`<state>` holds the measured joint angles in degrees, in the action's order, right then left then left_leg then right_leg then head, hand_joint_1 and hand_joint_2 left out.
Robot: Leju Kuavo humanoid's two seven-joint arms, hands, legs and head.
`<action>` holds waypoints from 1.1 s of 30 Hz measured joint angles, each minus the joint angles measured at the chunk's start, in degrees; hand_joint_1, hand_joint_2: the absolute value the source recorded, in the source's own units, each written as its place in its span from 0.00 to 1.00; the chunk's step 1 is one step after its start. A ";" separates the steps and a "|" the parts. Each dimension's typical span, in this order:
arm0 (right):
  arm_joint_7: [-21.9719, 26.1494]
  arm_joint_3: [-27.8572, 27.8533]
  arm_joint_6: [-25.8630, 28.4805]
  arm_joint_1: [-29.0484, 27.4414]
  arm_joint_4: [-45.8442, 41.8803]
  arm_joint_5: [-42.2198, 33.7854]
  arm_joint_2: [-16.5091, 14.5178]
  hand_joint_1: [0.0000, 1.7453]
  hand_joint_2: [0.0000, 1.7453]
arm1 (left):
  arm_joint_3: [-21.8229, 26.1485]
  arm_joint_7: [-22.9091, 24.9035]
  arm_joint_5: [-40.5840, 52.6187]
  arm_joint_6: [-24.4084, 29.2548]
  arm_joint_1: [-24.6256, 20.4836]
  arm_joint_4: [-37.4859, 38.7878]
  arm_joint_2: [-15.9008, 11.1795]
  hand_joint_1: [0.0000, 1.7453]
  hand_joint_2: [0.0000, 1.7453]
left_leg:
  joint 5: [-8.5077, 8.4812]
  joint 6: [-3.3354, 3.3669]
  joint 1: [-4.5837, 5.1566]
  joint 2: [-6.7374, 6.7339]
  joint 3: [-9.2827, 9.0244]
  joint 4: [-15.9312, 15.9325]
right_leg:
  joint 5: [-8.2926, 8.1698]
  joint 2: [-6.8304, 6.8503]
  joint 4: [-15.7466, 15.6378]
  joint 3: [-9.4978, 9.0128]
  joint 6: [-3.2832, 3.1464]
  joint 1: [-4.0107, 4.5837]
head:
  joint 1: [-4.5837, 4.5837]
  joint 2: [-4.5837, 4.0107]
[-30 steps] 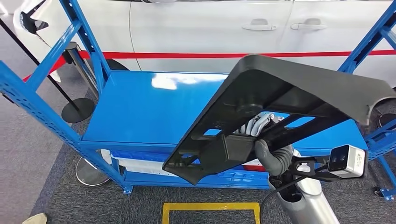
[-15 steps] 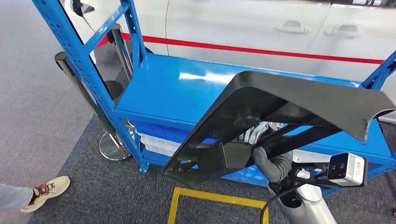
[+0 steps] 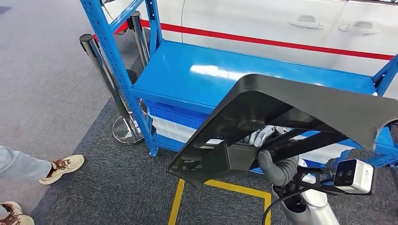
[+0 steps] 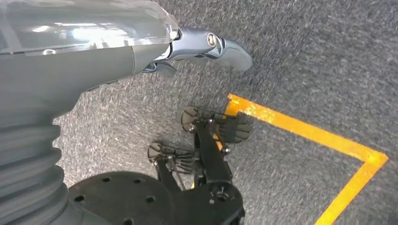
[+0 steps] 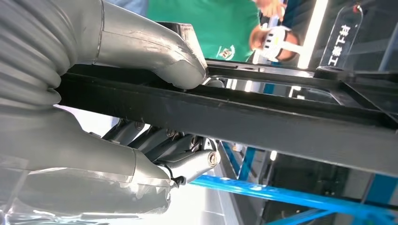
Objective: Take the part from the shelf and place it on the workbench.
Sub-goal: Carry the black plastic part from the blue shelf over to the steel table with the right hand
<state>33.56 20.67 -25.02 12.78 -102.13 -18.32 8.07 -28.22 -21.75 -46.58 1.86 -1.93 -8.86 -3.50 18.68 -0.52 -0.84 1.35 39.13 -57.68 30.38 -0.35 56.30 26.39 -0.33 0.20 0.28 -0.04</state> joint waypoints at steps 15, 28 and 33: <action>1.67 -0.33 2.45 -1.89 -2.20 2.04 -0.05 0.98 1.00 | -0.98 -0.19 0.17 -0.09 -0.41 0.08 0.00 0.00 1.00 | 11.47 0.76 0.30 -1.27 -11.31 -0.11 | -9.19 1.92 2.67 11.60 0.58 0.05 | -0.33 -0.01; 1.95 -1.91 3.40 -4.26 -3.10 2.26 -0.01 0.98 1.00 | -2.01 -0.52 0.51 -0.26 -0.15 0.10 0.48 0.00 1.00 | 2.70 0.28 -0.05 -1.56 -1.74 -0.41 | 0.06 0.35 1.67 0.74 1.88 -1.00 | -0.28 -0.01; 1.96 -2.35 3.45 -4.89 -3.30 2.22 0.03 0.98 1.00 | -2.26 -0.57 0.52 -0.26 0.07 0.17 0.43 0.00 1.00 | 6.02 -1.12 -0.34 -1.44 0.04 -3.52 | -2.43 0.79 0.18 2.59 -0.93 -0.87 | -0.28 -0.01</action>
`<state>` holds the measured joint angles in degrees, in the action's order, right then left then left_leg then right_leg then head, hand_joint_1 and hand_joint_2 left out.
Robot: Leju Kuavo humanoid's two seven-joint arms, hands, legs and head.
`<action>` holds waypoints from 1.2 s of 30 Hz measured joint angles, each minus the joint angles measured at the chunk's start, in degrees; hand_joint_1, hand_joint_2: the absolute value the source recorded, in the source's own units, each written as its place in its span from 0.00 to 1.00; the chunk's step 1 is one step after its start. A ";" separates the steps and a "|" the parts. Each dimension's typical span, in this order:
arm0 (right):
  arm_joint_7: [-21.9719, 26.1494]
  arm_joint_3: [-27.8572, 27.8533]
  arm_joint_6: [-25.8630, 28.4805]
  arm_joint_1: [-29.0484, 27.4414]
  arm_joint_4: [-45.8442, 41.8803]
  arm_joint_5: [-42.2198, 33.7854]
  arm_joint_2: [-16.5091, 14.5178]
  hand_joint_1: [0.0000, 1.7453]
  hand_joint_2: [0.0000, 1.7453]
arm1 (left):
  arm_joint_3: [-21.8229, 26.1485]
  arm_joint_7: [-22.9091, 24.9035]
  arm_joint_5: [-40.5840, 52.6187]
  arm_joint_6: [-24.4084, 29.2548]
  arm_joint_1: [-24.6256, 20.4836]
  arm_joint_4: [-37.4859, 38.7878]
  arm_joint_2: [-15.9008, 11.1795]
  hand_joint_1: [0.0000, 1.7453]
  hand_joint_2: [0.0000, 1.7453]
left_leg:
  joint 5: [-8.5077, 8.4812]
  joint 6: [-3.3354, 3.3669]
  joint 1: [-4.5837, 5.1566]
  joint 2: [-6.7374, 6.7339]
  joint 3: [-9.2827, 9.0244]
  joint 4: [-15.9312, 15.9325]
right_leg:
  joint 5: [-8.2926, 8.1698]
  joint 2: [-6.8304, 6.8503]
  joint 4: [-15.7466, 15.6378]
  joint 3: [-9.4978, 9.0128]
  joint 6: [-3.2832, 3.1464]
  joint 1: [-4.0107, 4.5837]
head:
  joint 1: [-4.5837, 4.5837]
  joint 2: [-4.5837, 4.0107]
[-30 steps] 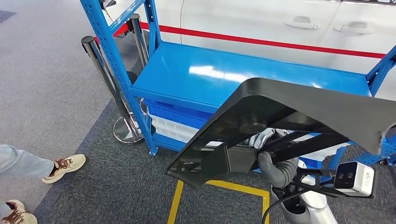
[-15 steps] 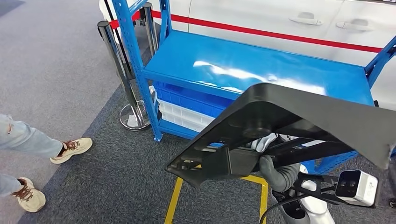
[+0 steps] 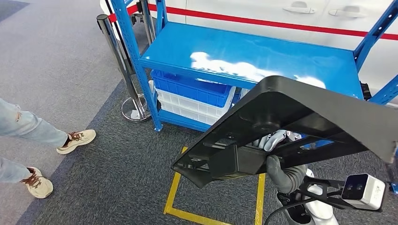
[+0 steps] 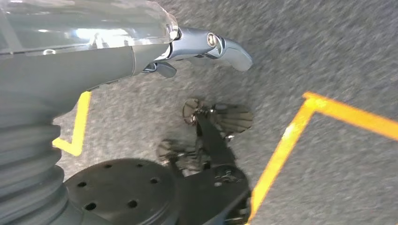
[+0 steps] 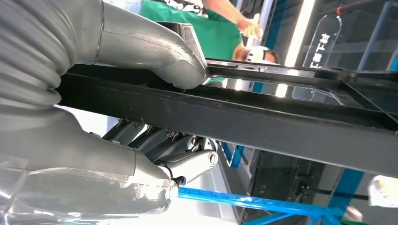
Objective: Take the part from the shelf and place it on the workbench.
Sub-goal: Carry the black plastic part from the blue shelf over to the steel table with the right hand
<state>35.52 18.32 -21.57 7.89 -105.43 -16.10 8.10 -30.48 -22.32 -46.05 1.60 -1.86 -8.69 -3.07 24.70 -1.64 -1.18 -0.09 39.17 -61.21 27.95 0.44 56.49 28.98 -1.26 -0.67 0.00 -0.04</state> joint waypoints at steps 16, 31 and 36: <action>0.10 -0.63 0.98 -1.26 -0.45 0.54 0.33 0.98 1.00 | -0.22 0.50 -0.16 -0.07 -0.37 -0.01 -0.03 0.00 1.00 | 3.14 3.27 0.80 -0.46 -10.76 5.26 | -1.01 -0.23 7.14 10.64 2.41 0.63 | -0.03 0.00; 2.32 4.08 -5.06 -1.74 3.97 7.88 1.05 0.98 1.00 | -1.18 1.05 -0.16 0.88 -0.28 0.01 -0.49 0.00 1.00 | 2.35 -0.41 -0.16 1.99 -2.09 -1.54 | 0.01 -0.77 0.26 0.41 1.18 -0.94 | -0.19 0.00; 2.08 11.52 -7.07 0.35 8.40 9.10 -1.41 0.98 1.00 | -1.78 0.24 -0.17 0.85 -0.36 0.02 -0.43 0.00 1.00 | 4.84 -0.67 -0.13 0.40 1.71 -11.37 | 0.08 2.42 0.70 0.90 0.46 -0.05 | -0.30 0.00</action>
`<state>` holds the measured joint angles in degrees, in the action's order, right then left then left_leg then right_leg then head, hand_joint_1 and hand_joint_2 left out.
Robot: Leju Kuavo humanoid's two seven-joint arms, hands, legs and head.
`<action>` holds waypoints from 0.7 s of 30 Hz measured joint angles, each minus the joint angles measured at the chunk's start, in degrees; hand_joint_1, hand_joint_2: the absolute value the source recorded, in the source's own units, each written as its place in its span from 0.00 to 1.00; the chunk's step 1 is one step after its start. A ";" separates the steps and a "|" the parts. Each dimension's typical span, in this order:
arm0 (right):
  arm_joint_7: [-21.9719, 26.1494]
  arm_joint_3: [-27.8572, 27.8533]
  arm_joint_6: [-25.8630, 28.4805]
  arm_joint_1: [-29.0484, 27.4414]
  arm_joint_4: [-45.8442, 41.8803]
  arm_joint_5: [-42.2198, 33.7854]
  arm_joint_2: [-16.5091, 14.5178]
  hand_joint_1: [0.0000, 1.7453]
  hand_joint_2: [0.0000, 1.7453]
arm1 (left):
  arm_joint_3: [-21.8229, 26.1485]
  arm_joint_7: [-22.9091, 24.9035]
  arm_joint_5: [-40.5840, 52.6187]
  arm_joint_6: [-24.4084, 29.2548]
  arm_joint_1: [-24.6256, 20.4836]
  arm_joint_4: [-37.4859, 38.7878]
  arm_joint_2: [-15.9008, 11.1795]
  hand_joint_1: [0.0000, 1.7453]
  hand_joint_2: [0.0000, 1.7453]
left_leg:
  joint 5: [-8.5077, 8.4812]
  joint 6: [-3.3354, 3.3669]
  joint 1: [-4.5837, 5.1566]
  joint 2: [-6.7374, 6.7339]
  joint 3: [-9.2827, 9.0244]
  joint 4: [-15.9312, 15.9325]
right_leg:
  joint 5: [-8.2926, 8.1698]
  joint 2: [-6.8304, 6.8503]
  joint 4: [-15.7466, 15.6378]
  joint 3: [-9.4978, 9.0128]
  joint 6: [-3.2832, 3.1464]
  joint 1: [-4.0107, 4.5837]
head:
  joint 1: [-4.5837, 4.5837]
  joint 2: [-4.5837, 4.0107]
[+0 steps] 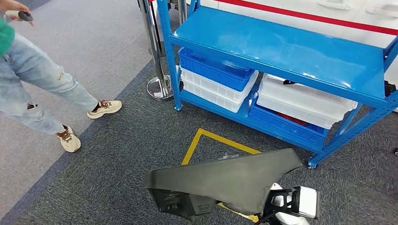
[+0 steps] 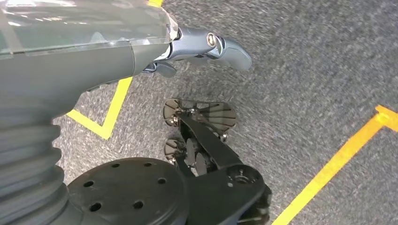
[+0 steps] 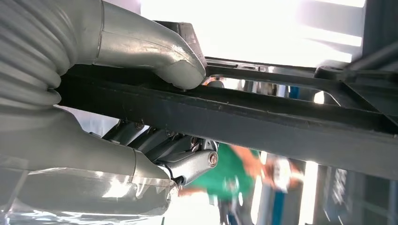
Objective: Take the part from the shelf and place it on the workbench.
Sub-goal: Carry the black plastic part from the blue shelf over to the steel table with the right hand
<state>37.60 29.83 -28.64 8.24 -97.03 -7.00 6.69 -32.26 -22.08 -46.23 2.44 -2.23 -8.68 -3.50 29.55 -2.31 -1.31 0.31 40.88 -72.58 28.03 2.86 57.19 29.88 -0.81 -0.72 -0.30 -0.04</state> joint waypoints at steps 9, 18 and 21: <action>-1.47 7.20 -1.47 4.66 2.87 -1.28 -2.49 0.98 1.00 | -0.33 0.77 -1.18 0.80 -0.18 0.00 -0.05 0.00 1.00 | -4.81 2.97 0.84 -1.70 -7.18 14.72 | 2.51 1.51 2.65 0.73 1.60 0.48 | 0.00 0.00; -1.83 11.63 -2.37 8.39 6.41 -3.48 -4.15 0.98 1.00 | -0.31 1.01 -3.18 2.32 -0.37 0.00 -0.03 0.00 1.00 | -5.33 3.33 0.79 4.50 -6.63 14.25 | 0.15 -5.40 5.47 3.38 1.16 0.02 | 0.02 0.00; -2.12 12.07 -2.40 9.16 6.72 -3.92 -4.65 0.98 1.00 | -0.31 0.61 -3.45 2.77 -0.36 0.02 -0.03 0.00 1.00 | -5.90 2.21 0.56 6.37 -5.71 14.20 | -0.58 -6.76 1.60 2.06 0.77 0.14 | 0.04 0.00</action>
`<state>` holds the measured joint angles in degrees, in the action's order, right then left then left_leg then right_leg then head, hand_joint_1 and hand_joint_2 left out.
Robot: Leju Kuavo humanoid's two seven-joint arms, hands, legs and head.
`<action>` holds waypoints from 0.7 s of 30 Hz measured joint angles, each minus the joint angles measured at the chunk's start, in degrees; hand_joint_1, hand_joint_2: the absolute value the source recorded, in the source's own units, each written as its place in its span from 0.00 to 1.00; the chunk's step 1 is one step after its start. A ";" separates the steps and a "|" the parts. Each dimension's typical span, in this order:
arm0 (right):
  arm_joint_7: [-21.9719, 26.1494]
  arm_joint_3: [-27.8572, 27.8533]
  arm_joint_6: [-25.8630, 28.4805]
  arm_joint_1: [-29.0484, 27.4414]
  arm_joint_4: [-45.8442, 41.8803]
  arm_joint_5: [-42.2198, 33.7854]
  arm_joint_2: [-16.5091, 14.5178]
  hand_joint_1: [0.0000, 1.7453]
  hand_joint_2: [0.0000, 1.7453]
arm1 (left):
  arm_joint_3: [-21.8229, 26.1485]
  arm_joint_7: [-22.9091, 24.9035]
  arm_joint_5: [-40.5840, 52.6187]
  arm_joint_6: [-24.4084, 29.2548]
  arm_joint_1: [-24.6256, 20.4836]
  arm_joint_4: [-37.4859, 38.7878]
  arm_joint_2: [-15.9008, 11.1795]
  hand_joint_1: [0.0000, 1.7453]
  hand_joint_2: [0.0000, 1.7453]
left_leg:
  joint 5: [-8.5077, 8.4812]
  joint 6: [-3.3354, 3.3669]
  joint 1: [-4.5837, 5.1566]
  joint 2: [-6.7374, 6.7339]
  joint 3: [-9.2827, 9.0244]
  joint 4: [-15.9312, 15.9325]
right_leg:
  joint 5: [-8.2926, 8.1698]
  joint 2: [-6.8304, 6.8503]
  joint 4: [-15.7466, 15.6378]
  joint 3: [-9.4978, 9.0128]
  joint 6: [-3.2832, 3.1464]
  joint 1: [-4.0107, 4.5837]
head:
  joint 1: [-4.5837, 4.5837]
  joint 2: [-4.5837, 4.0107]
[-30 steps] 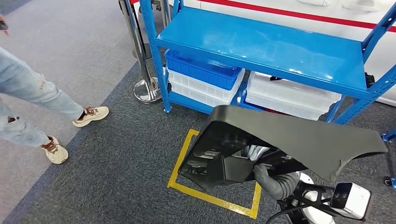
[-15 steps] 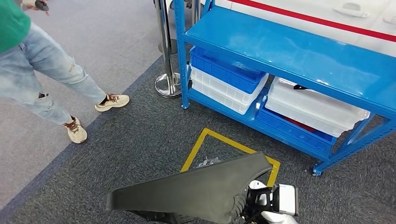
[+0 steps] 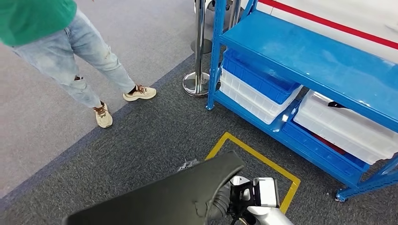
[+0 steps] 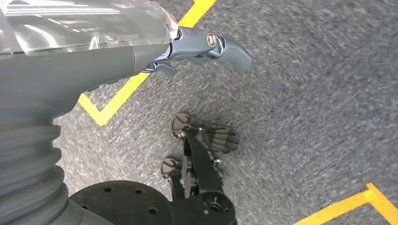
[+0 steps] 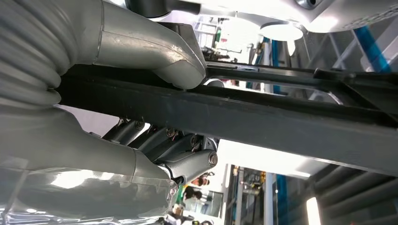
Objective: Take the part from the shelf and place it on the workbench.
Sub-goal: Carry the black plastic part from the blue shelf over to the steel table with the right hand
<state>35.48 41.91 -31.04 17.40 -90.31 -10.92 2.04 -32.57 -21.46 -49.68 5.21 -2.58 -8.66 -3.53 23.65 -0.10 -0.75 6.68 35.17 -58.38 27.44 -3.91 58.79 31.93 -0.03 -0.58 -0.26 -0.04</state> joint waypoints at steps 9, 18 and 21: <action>0.04 0.57 0.05 0.89 0.50 -0.75 -1.25 0.98 1.00 | -0.02 -0.75 0.09 1.67 0.17 0.29 -0.54 0.00 1.00 | 6.79 -2.45 -0.43 -6.42 6.64 -14.99 | -0.81 6.77 -1.65 -0.51 -1.09 -0.19 | -0.83 0.00; 1.12 0.70 1.66 0.70 0.48 0.67 -1.46 0.98 1.00 | -1.04 -1.71 0.96 3.56 0.48 0.41 -0.93 0.00 1.00 | 0.96 0.39 0.08 -7.64 -1.21 0.27 | 0.97 9.21 0.21 -0.40 1.17 0.04 | -0.64 0.00; 0.84 0.78 2.28 0.54 0.54 1.06 -1.59 0.98 1.00 | -1.56 -2.33 1.00 2.56 0.22 0.42 -0.93 0.00 1.00 | 0.43 1.22 0.04 -6.00 -0.91 0.55 | 6.37 5.00 9.40 3.86 1.50 -0.18 | -0.62 0.00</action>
<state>36.33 42.68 -28.76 17.94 -89.77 -9.87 0.45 -34.12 -23.80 -48.68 7.77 -2.37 -8.24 -4.46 24.08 1.13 -0.71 0.68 34.26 -57.83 33.82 1.10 68.19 35.79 1.47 -0.76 -0.87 -0.04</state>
